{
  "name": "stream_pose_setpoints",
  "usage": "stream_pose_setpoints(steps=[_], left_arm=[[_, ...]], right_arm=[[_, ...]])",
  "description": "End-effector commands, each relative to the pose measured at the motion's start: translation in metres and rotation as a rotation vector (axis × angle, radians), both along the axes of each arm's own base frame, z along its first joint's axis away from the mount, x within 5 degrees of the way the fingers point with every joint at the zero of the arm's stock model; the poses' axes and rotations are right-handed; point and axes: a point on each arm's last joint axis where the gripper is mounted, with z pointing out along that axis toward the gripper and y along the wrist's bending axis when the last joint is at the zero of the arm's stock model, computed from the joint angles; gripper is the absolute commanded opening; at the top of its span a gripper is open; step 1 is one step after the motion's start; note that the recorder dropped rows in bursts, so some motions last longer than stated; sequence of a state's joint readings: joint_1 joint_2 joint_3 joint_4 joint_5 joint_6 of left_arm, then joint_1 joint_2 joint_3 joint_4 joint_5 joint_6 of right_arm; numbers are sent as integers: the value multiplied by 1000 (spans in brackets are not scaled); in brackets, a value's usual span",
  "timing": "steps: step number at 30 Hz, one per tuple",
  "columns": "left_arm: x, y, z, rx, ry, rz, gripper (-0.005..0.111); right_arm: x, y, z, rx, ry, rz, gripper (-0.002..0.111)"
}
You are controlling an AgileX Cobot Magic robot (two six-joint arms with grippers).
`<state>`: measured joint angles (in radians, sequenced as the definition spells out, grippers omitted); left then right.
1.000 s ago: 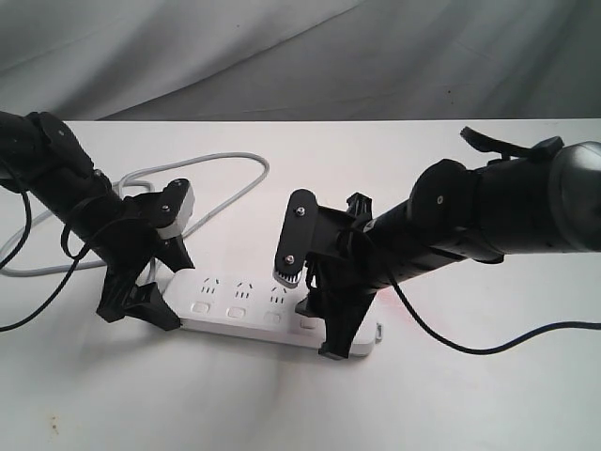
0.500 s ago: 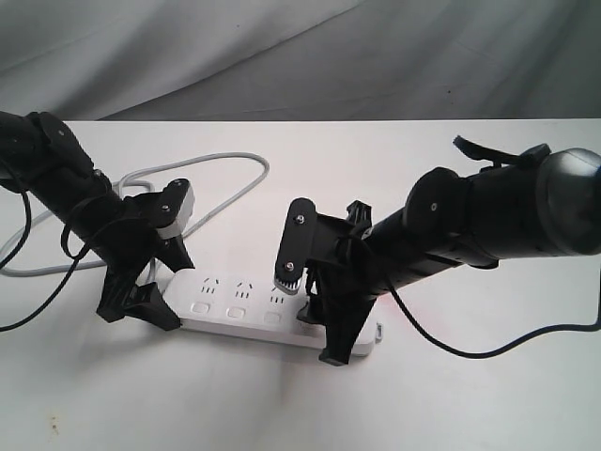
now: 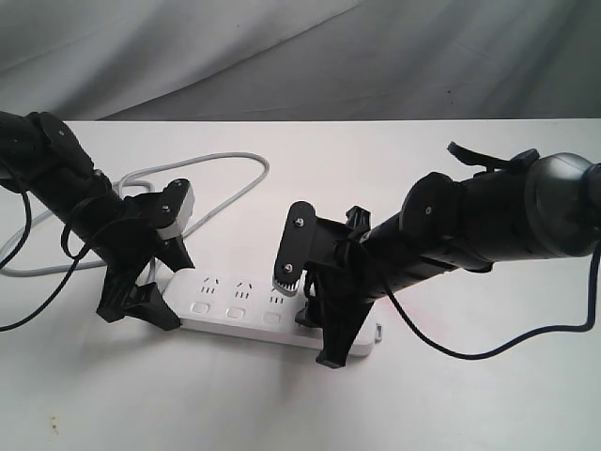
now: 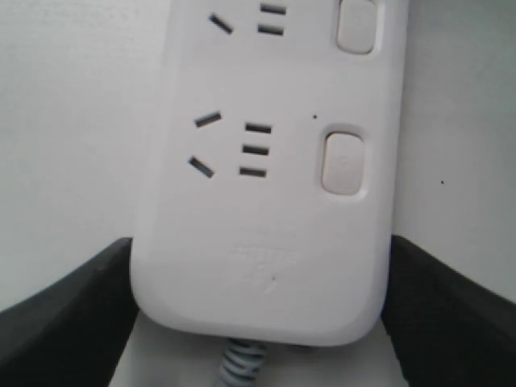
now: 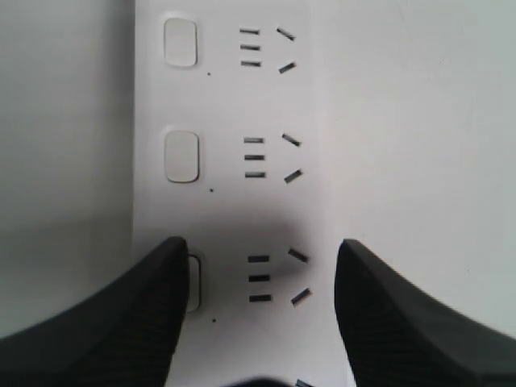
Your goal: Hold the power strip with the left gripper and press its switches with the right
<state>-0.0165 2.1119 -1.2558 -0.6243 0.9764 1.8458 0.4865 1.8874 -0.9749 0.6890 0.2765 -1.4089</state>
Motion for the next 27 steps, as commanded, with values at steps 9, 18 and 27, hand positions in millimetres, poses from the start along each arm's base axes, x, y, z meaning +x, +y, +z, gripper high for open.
stream_pose_setpoints(steps=[9, 18, 27], left_arm=[[-1, -3, 2, -7, 16, -4, 53], [-1, -3, 2, -7, 16, -4, 53], [-1, -3, 2, -7, 16, -4, 53]], right_arm=[[0, -4, -28, -44, 78, 13, 52], [-1, -4, -28, -49, 81, 22, 52], [-10, -9, -36, -95, 84, 96, 52]])
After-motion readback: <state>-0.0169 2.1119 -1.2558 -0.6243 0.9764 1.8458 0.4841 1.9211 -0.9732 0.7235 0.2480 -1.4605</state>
